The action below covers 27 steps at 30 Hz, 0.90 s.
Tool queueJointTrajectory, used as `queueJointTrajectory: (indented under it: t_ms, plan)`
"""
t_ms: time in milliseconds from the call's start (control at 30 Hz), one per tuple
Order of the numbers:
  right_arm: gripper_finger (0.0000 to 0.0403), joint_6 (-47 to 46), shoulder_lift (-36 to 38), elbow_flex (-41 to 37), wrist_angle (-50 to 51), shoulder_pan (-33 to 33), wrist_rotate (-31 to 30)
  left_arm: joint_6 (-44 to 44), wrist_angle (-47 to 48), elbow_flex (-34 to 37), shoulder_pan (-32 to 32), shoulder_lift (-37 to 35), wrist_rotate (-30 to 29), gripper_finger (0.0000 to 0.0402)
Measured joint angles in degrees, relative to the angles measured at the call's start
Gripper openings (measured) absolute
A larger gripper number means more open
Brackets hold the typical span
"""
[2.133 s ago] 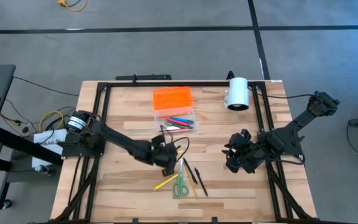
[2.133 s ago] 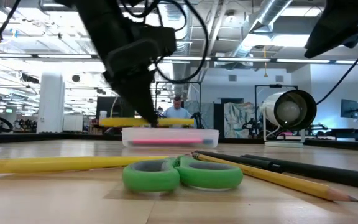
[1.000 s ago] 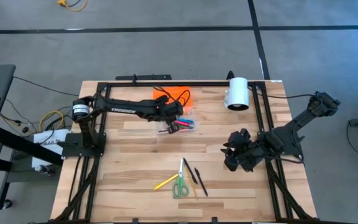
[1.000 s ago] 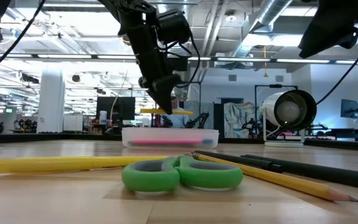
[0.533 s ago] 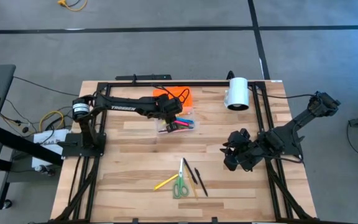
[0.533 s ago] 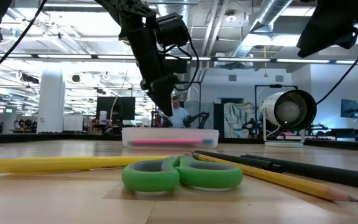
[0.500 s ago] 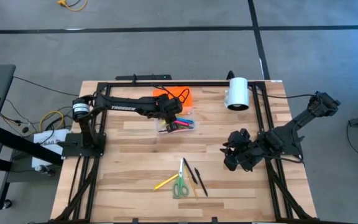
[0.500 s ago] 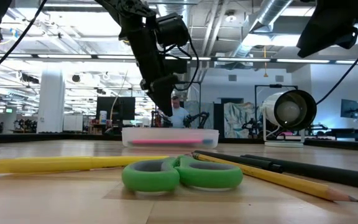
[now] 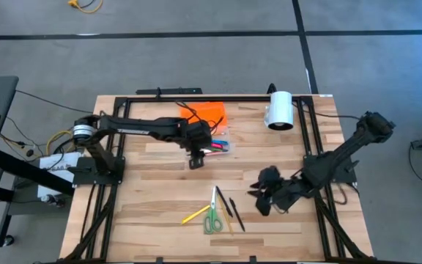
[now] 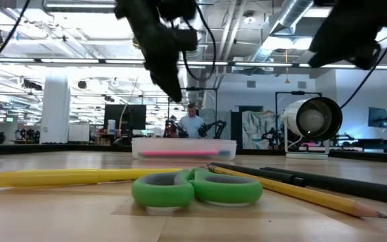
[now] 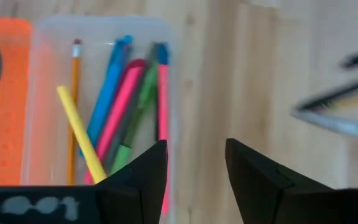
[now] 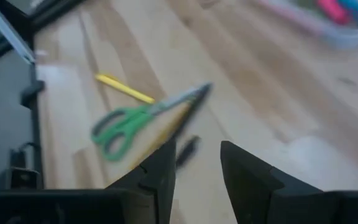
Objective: Pick & place school supplies into a supply box
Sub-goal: Put the right black pen into the supply box
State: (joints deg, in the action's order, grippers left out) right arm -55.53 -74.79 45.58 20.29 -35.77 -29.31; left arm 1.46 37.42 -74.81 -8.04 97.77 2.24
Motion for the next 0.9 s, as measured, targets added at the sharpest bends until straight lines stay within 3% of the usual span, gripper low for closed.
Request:
queueJointTrajectory:
  t_ms: [267, 433, 567, 900]
  plan:
    - [0.0119, -6.5, -14.1, 0.1, -16.2, -1.4, 1.5, 3.4, 5.3, 0.0, 3.2, -7.5, -2.4, 0.0153]
    - [0.0119, -15.6, -20.1, 2.5, -16.0, -2.8, 1.6, 5.5, 6.8, 1.2, 3.2, -11.6, -4.0, 0.0153]
    - [0.0117, -19.4, -24.1, 7.0, -12.9, -3.5, 2.3, 6.2, 6.7, 4.5, 2.2, -15.5, -4.5, 0.0153]
    - [0.0098, -30.8, -32.9, 20.3, 9.0, -1.9, 5.7, 3.1, 4.9, 13.1, 1.0, -24.1, -5.3, 0.0153]
